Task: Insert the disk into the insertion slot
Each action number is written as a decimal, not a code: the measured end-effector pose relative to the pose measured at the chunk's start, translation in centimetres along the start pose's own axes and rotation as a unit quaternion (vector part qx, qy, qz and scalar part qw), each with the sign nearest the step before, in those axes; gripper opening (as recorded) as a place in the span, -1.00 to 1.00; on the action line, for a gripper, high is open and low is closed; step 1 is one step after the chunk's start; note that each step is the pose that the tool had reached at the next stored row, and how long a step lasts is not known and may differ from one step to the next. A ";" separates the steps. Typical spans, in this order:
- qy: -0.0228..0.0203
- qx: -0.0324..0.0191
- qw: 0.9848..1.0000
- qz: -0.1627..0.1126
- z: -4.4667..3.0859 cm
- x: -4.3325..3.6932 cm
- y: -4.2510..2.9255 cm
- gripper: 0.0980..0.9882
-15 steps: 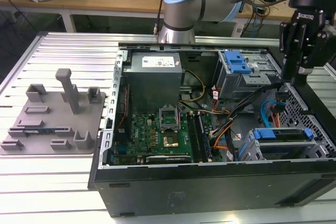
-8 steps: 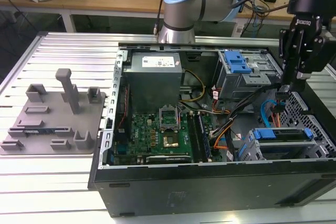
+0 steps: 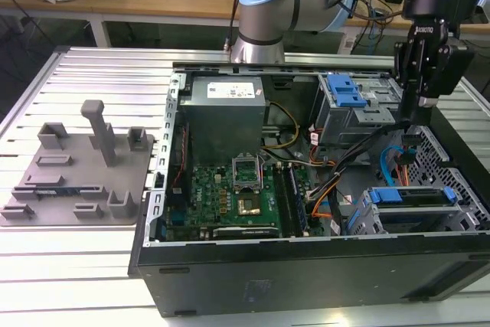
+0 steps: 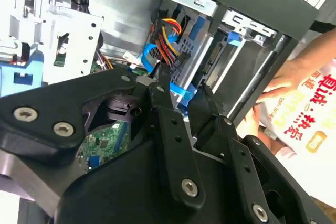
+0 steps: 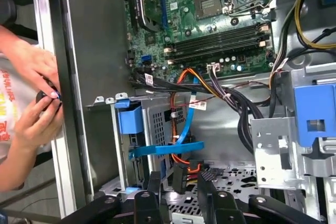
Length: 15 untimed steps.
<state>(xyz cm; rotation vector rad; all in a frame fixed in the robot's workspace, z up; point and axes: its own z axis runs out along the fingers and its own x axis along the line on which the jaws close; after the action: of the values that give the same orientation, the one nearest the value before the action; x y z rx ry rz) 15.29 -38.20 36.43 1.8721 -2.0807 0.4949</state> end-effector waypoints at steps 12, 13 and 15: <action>0.002 -0.001 1.000 0.000 0.64 -0.32 -0.08 -0.30; 0.003 0.000 1.000 0.000 0.78 -0.49 -0.06 -0.30; 0.004 0.000 1.000 0.000 1.02 -0.63 -0.04 -0.30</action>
<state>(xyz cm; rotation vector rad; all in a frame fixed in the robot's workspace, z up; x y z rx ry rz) 15.41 -38.09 35.24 1.8671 -2.0744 0.5012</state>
